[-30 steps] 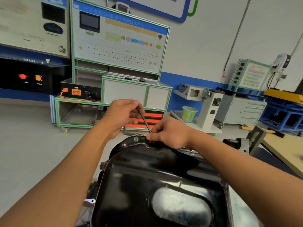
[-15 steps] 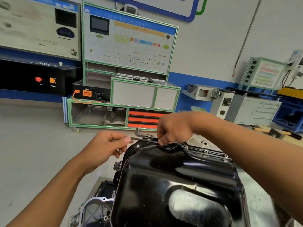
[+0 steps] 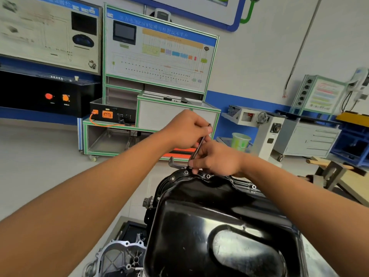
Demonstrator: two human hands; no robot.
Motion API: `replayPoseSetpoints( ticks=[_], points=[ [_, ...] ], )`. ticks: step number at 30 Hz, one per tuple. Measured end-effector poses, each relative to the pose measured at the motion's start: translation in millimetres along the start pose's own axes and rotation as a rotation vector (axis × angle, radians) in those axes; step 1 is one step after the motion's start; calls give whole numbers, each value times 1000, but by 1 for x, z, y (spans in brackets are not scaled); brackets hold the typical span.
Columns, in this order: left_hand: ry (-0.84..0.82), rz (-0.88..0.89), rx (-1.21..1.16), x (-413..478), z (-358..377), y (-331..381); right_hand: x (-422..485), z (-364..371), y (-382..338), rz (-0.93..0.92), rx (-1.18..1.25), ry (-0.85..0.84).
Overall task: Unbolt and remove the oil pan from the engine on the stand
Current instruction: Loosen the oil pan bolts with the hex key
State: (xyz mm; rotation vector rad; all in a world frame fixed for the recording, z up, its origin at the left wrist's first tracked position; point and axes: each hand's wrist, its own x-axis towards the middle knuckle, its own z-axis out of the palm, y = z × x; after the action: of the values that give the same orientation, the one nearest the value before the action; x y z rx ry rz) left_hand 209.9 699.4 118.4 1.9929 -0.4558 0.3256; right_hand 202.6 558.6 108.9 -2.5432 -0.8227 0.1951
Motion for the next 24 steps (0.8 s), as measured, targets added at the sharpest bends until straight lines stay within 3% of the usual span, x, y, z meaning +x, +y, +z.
replayPoseSetpoints(
  ticks=[4, 8, 24],
  points=[
    [-99, 11, 83, 13, 8, 1, -4, 5, 12, 40, 106, 61],
    [-125, 17, 136, 16, 10, 0, -4, 7, 17, 87, 247, 18],
    [-132, 26, 268, 21, 12, -3, 4, 16, 17, 127, 311, 29]
  ],
)
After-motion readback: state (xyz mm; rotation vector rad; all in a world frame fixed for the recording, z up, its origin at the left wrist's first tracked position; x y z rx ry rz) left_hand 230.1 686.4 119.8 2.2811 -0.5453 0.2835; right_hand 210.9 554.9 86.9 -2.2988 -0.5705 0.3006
